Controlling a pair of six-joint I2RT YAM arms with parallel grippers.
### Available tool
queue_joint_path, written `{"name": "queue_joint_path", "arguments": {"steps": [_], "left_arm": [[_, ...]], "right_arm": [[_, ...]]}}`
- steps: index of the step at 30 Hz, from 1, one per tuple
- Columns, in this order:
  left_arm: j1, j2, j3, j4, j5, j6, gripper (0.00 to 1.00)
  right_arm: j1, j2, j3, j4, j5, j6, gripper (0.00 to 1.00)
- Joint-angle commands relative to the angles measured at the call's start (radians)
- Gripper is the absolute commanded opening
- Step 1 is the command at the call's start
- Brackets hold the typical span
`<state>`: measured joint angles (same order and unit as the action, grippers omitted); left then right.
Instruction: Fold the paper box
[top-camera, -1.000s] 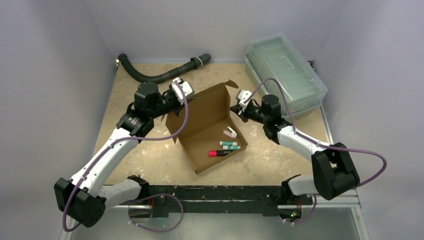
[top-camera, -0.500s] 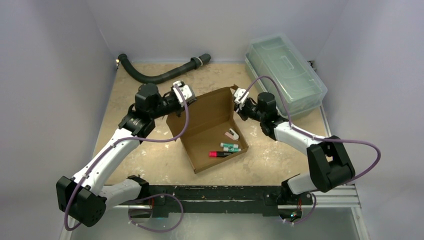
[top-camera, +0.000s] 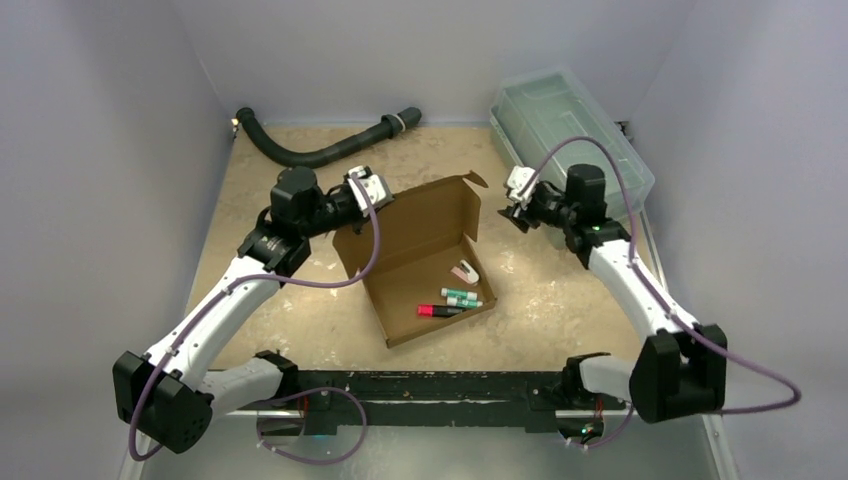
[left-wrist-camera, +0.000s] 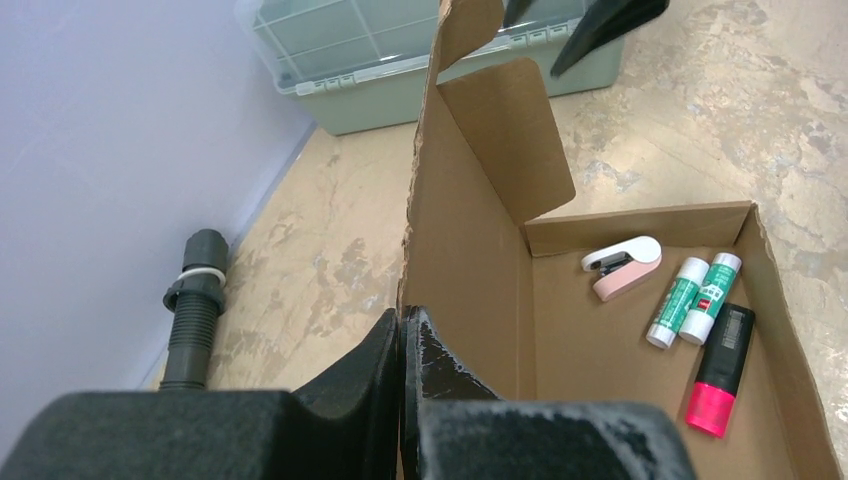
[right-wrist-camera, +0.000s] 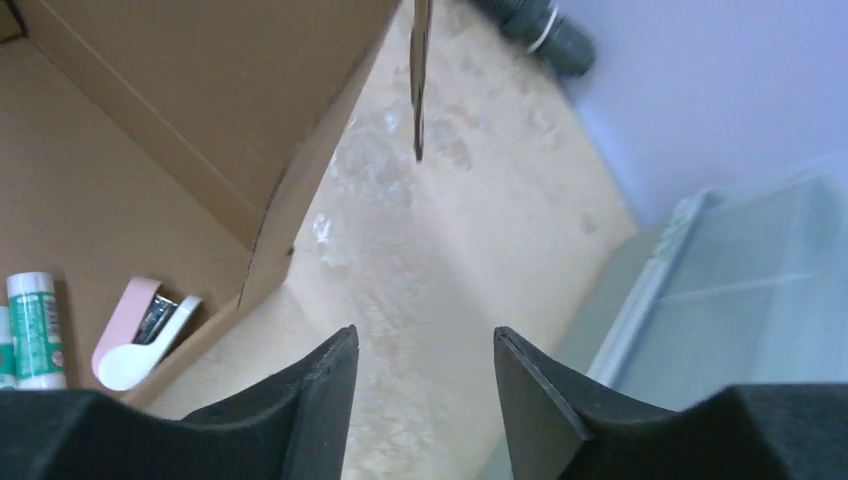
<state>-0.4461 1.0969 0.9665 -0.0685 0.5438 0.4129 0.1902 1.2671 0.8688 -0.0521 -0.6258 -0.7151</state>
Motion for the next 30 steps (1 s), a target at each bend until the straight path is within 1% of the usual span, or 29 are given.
{"name": "queue_joint_path", "arguments": {"steps": [1,3,4,5,7,9,10,13,15,16,18,20,24,27,29,30], "left_arm": [[0.001,0.015,0.034,0.04,0.063,0.039,0.0],[-0.003,0.024,0.055,0.031,0.08,0.058,0.0],[-0.006,0.03,0.064,0.026,0.088,0.067,0.0],[-0.012,0.037,0.076,0.017,0.093,0.079,0.0],[-0.028,0.054,0.099,-0.011,0.089,0.103,0.0],[-0.039,0.069,0.116,-0.028,0.079,0.116,0.0],[-0.043,0.076,0.121,-0.034,0.077,0.121,0.0],[-0.051,0.091,0.132,-0.039,0.073,0.127,0.0],[-0.055,0.093,0.137,-0.042,0.069,0.127,0.0],[-0.057,0.095,0.139,-0.042,0.068,0.127,0.0],[-0.06,0.097,0.142,-0.037,0.072,0.124,0.0],[-0.062,0.102,0.144,-0.031,0.074,0.12,0.0],[-0.063,0.107,0.143,-0.022,0.08,0.108,0.0],[-0.065,0.106,0.138,-0.011,0.084,0.098,0.0],[-0.065,0.107,0.137,-0.005,0.086,0.089,0.0],[-0.065,0.107,0.136,-0.002,0.087,0.084,0.0]], "right_arm": [[-0.055,-0.131,0.1,-0.207,-0.148,-0.135,0.66],[-0.058,-0.155,0.148,-0.251,-0.222,-0.112,0.87],[-0.057,-0.151,0.192,-0.302,-0.253,-0.128,0.94],[-0.056,-0.136,0.245,-0.375,-0.302,-0.163,0.98],[-0.046,-0.076,0.37,-0.522,-0.396,-0.214,0.99],[0.005,-0.002,0.523,-0.7,-0.373,-0.333,0.99],[0.043,0.031,0.591,-0.768,-0.336,-0.357,0.99],[0.152,0.106,0.72,-0.827,-0.211,-0.342,0.99],[0.188,0.15,0.784,-0.849,-0.188,-0.324,0.99],[0.201,0.173,0.807,-0.865,-0.182,-0.321,0.97],[0.22,0.211,0.834,-0.88,-0.168,-0.307,0.9],[0.239,0.235,0.837,-0.878,-0.143,-0.296,0.8],[0.273,0.26,0.829,-0.854,-0.074,-0.29,0.64],[0.296,0.276,0.835,-0.846,-0.03,-0.294,0.49],[0.305,0.288,0.849,-0.853,-0.025,-0.306,0.36],[0.308,0.292,0.855,-0.855,-0.025,-0.31,0.27]]}}
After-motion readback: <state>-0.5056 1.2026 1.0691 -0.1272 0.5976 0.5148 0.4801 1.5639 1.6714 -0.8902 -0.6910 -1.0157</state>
